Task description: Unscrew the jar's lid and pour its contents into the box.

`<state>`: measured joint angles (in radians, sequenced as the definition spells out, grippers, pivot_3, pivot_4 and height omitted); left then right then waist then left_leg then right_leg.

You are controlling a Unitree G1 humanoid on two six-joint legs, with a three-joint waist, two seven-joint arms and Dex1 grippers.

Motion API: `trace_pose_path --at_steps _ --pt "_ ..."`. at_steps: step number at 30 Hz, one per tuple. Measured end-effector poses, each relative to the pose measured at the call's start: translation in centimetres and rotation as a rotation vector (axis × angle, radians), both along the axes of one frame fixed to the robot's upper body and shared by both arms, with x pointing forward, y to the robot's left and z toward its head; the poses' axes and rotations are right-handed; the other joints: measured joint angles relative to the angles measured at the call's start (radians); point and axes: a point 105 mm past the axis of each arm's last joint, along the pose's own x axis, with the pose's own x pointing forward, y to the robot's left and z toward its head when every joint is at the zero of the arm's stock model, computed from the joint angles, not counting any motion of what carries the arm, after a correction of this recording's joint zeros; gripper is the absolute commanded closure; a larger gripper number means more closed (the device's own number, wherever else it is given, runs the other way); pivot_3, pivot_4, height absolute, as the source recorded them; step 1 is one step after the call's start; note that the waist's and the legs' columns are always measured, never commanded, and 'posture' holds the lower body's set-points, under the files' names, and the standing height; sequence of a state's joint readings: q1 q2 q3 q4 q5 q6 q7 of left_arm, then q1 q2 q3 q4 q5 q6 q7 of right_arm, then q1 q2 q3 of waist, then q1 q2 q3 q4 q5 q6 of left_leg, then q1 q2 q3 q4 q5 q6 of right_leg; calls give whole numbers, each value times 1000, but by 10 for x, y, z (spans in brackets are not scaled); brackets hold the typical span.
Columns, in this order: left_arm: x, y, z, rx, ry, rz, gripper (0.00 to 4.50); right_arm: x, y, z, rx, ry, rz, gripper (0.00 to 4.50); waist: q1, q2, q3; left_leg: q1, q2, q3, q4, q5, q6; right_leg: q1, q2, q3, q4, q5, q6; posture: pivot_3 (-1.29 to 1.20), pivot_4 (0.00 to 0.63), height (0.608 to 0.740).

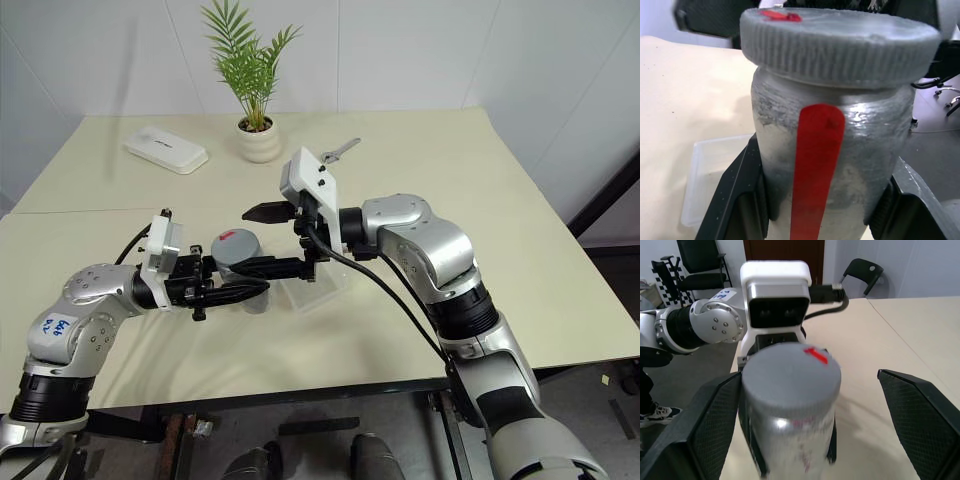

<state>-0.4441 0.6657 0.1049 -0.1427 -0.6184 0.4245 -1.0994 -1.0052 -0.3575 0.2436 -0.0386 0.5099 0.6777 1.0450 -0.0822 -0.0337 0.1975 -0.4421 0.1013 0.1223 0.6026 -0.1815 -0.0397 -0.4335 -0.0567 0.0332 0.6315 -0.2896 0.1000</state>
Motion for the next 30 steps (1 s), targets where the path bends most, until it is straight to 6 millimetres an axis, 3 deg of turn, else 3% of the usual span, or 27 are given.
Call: trace_pose_path --at_steps 18,24,30 --pt "-3 2 -1 4 3 -21 2555 -3 -15 7 52 45 36 12 1 0 0 0 0 0 0 0 0 0 0 0 0 0 0 0 150 740" --pt "-4 2 -1 5 3 -22 2555 -17 -14 10 57 60 130 12 0 0 0 0 0 0 0 0 0 0 0 0 0 0 0 0 150 740" --pt "-4 2 -1 7 4 -22 2555 -13 -3 12 32 45 108 12 -1 0 0 0 0 0 0 0 0 0 0 0 0 0 0 0 150 740"
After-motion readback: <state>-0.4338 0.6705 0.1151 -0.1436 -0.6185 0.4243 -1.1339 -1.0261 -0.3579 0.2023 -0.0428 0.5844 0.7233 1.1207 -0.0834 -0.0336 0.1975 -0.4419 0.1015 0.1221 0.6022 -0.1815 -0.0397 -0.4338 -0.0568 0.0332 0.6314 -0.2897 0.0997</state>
